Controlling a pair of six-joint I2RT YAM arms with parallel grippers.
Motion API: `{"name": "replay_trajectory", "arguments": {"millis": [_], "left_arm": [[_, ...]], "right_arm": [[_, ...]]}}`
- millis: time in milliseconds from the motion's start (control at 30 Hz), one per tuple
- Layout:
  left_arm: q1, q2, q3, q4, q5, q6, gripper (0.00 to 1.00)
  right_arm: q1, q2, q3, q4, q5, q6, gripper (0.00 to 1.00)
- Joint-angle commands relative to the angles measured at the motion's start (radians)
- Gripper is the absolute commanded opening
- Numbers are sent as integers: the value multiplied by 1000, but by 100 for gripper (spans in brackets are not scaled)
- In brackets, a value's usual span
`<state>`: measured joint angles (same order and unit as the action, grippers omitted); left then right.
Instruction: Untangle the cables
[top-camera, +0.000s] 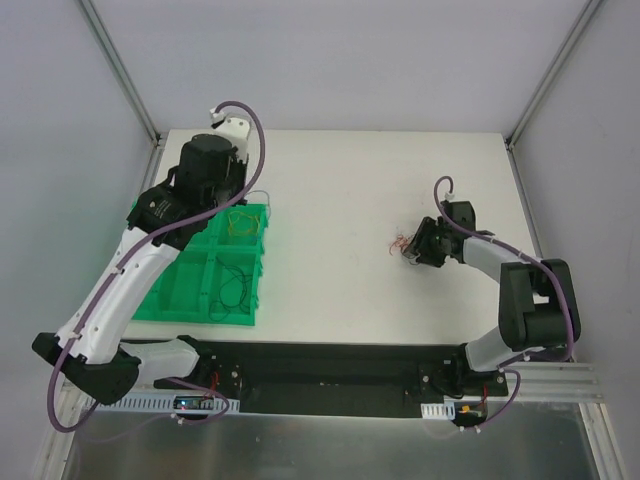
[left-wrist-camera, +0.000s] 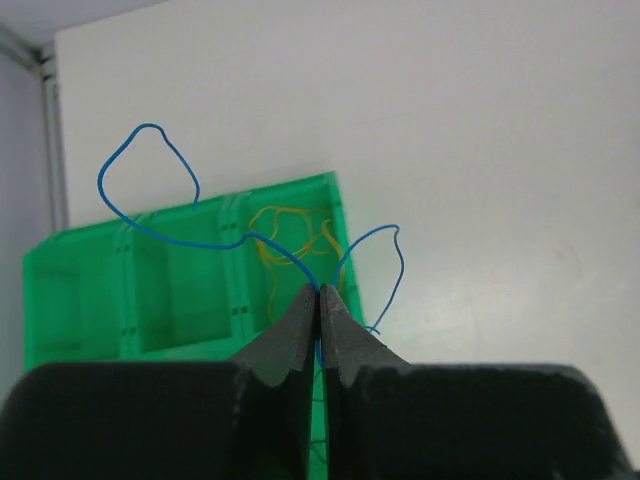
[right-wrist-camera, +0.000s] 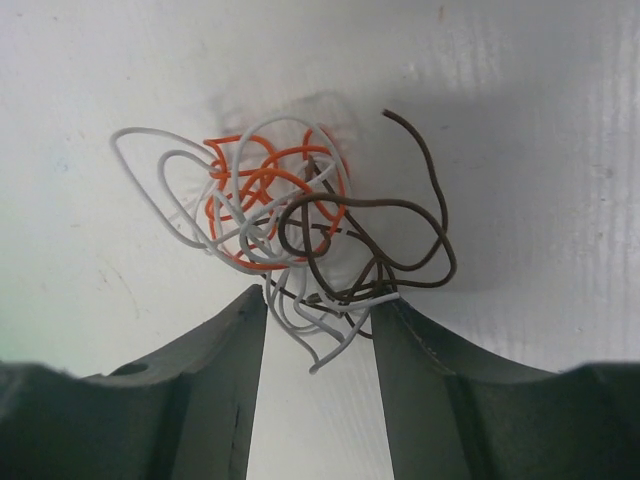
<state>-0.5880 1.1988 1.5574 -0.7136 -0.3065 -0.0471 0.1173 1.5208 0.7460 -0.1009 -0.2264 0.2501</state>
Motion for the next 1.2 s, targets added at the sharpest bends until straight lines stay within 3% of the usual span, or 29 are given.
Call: {"name": "replay_trajectory", "arguments": {"millis": [0,100,333,633,733,900,1167], "left_arm": [[118,22,-65,-18,-198,38,0],[183,70,-106,54,-362,91,0],[408,202,-161,356,-347,203,0],[432,297,-79,448,-290,268,0],[430,288,-140,441,-275,225,0],[413,223,-342,379,-427,15,0],[413,131,-460,212,-179,-178,0]], "right_arm": [[1,29,38,15,-22,-20,49],[-1,39,41,17,-30,-18,49],[-1,45,46,15,-44,-17,49],[-11,67,53,21,-70,-11,49],[-13,81,56,21,-74,-8,49],[-24,90,58,23,-96,-3,49],[-25,124,65,36,-134,12,48]]}}
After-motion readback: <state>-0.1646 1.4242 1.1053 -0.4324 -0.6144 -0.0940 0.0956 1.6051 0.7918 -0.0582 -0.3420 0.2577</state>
